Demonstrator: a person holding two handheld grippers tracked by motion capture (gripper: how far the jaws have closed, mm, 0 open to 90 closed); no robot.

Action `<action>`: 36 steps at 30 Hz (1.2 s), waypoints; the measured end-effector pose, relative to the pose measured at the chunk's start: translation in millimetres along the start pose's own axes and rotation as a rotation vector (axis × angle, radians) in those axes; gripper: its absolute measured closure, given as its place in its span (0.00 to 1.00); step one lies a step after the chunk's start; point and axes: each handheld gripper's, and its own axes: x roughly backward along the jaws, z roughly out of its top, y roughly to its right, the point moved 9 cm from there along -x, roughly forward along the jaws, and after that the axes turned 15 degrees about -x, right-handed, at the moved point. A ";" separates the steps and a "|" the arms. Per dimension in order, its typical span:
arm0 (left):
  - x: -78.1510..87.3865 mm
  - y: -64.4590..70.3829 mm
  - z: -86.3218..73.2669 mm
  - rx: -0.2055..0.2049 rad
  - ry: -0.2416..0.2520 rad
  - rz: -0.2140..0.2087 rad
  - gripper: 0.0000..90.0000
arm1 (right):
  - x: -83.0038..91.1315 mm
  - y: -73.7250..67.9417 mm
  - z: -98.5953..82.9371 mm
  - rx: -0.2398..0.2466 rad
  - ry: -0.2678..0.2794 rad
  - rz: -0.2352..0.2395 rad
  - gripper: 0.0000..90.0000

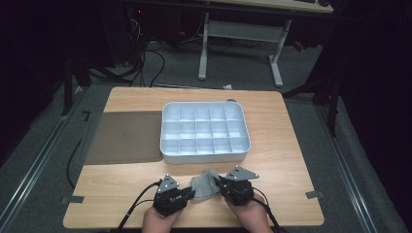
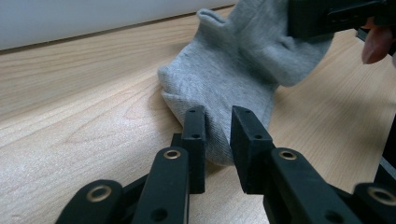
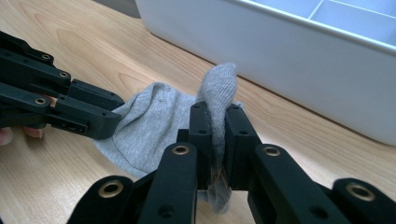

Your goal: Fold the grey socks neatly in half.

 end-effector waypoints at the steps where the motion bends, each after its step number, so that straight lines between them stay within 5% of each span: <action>1: -0.2 0.2 0.0 -0.002 0.001 0.001 0.84 | -1.5 -1.5 -0.2 0.010 -0.002 -0.005 0.93; 9: 0.3 1.9 -0.4 -0.009 0.006 -0.008 0.83 | -14.8 -15.7 -5.3 0.058 -0.027 -0.003 0.93; 21: -0.1 2.1 -1.3 -0.010 0.002 -0.011 0.81 | -35.4 -35.6 -12.8 0.046 -0.057 0.075 0.88; 29: -0.6 1.5 -1.5 -0.009 0.001 -0.007 0.80 | -18.2 -37.9 1.4 0.008 0.000 0.121 0.71; 33: -0.7 1.5 -1.4 -0.009 0.001 -0.005 0.79 | -1.1 -36.7 7.5 0.023 0.044 0.108 0.74; 36: -0.7 1.8 -1.4 -0.010 0.000 -0.004 0.79 | -1.1 -32.1 0.3 0.023 0.026 0.091 0.77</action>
